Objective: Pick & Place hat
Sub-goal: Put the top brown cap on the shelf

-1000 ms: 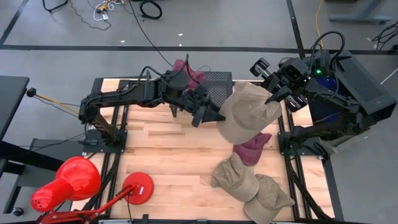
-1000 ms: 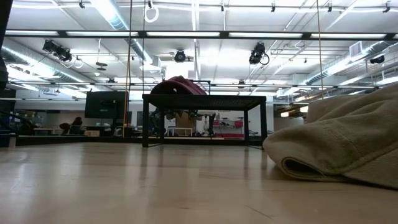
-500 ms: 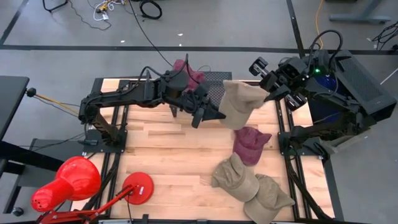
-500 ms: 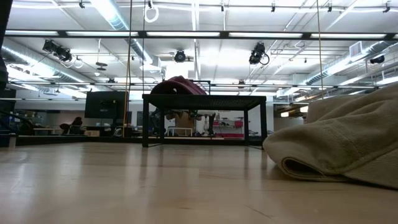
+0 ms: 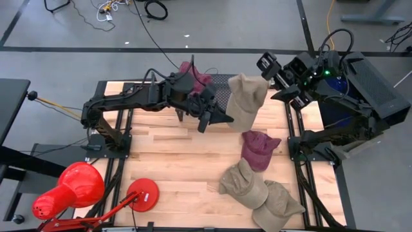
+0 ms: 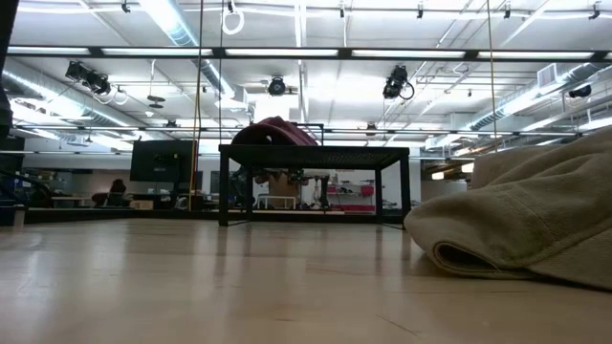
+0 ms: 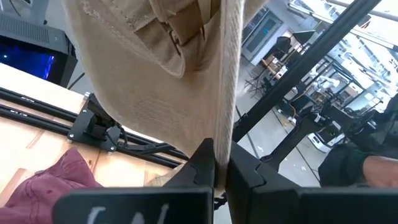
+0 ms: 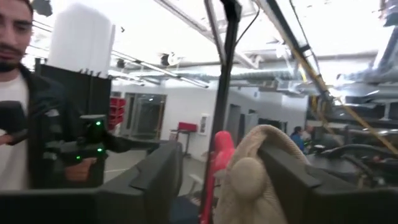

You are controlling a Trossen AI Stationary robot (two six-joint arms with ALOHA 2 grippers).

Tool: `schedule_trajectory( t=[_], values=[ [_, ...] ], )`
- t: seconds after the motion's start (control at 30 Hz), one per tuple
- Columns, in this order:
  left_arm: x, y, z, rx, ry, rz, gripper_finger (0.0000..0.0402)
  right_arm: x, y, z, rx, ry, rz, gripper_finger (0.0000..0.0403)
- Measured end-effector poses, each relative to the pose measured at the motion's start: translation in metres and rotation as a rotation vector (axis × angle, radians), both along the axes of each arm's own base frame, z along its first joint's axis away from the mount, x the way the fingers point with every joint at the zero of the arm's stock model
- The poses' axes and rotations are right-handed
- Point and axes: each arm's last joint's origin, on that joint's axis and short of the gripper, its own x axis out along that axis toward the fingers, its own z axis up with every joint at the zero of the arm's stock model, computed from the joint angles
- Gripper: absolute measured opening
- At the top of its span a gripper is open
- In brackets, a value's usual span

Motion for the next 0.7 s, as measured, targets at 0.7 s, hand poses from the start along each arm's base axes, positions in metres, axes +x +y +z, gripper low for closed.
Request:
schedule_trajectory(
  t=[0.7],
  values=[
    [-0.005, 0.000, 0.003, 0.008, 0.000, -0.005, 0.0014, 0.005, -0.037, -0.027, 0.044, 0.237, -0.214, 0.0235]
  ],
)
